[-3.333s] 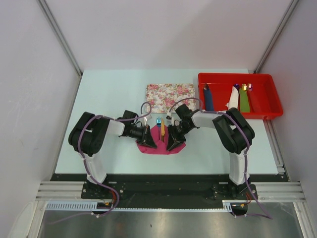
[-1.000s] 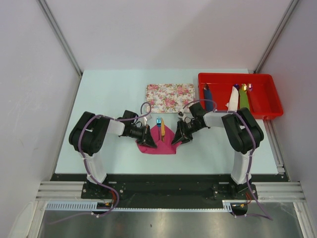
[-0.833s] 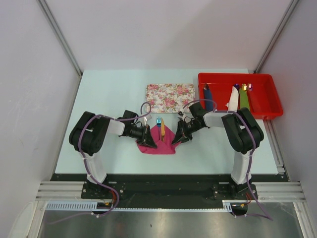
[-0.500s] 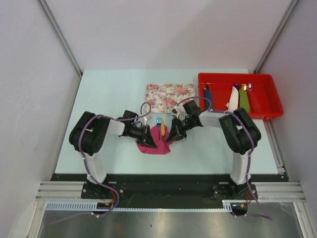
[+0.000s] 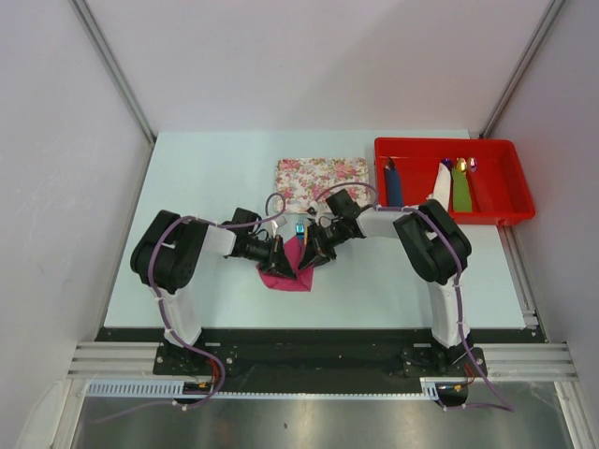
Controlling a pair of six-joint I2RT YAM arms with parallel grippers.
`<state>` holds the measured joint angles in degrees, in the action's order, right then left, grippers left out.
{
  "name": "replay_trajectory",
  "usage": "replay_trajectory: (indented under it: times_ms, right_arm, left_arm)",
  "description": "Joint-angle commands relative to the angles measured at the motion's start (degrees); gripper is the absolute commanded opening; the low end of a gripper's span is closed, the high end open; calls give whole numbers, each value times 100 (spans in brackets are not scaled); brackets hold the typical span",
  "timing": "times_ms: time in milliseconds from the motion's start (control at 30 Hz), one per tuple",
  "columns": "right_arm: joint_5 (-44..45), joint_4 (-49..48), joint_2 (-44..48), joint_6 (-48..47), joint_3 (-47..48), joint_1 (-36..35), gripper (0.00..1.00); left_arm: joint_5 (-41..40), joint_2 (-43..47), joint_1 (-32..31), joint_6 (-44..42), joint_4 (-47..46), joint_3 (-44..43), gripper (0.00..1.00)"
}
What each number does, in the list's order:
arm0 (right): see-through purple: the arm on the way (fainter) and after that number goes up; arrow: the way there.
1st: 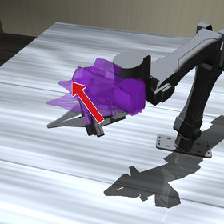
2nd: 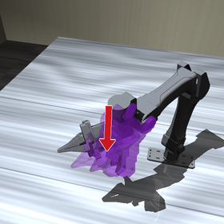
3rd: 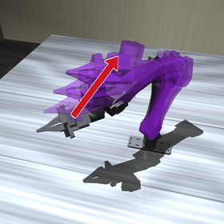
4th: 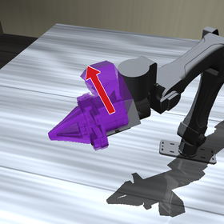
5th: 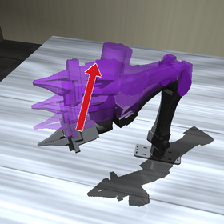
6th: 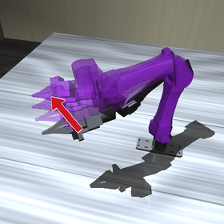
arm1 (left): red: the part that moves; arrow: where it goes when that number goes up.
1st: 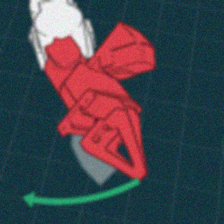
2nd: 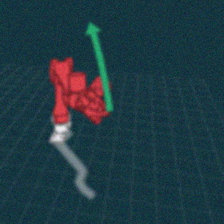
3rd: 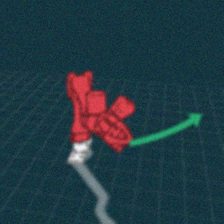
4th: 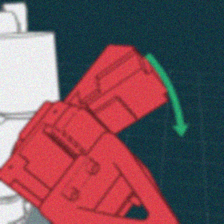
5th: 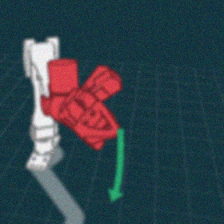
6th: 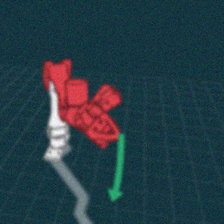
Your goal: Place the utensils on the paper napkin and roll it up
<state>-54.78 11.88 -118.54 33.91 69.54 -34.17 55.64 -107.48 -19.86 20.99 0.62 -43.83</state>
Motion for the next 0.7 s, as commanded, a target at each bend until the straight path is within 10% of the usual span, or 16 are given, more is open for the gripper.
replay_trajectory:
  times_ms: [0, 667]
  right_arm:
    - [134, -46, -160, -16, 306, -124, 11]
    - [636, 342, -626, -588, 447, -239, 16]
  left_arm:
    - [-519, -133, -36, -139, -45, -29, 6]
    - [-124, 1062, 499, -394, 360, 173, 19]
